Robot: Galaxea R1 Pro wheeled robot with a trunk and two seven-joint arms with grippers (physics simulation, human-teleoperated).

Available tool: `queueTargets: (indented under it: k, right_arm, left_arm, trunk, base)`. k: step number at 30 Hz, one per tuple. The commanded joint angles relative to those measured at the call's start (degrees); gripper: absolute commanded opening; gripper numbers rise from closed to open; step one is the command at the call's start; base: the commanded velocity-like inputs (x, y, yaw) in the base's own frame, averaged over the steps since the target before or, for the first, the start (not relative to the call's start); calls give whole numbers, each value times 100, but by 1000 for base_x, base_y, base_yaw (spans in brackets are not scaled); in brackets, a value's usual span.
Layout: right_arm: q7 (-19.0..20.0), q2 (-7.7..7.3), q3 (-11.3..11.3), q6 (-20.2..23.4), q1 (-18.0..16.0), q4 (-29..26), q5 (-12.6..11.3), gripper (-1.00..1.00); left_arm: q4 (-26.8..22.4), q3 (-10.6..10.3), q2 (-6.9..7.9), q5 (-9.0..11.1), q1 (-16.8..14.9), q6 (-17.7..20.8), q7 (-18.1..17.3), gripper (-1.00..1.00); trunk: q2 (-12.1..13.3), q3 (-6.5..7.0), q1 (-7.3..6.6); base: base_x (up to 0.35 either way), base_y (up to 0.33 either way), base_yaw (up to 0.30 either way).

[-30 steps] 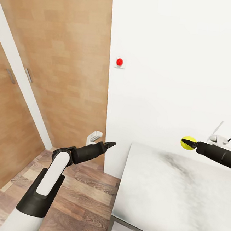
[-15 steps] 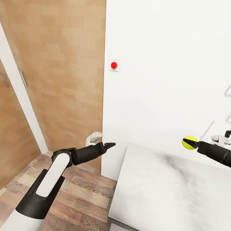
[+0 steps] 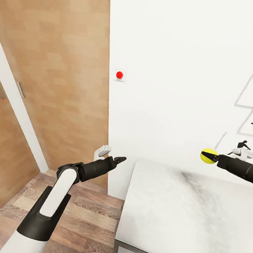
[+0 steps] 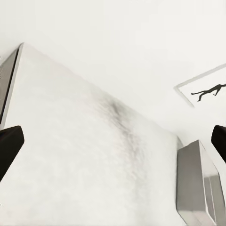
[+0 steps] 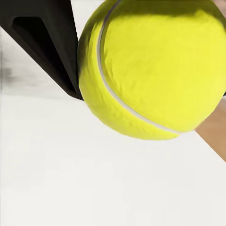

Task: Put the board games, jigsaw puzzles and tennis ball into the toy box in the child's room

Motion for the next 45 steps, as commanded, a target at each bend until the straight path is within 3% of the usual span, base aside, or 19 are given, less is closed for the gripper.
queueTargets:
  k: [1, 12, 34, 45]
  right_arm:
    - [46, 0, -8, 26, -9, 0, 39, -100]
    - [63, 0, -8, 26, 28, 0, 39, -100]
    - [26, 2, -28, 26, 21, 0, 47, -100]
    - [5, 8, -28, 26, 13, 0, 55, -100]
  left_arm:
    - [-6, -4, -2, 16, -4, 13, 56, 100]
    - [-4, -27, -14, -230, 1, 12, 58, 100]
    - [0, -98, -15, -254, 1, 11, 85, 100]
    - [1, -95, -15, -255, 4, 11, 51, 100]
  trunk:
    - [-12, -5, 4]
    - [-12, 26, 4]
    - [-12, 108, 4]
    - [-12, 162, 4]
  base:
    - [0, -73, -54]
    - [0, -203, -20]
    - [0, -269, -173]
    - [0, -87, -249]
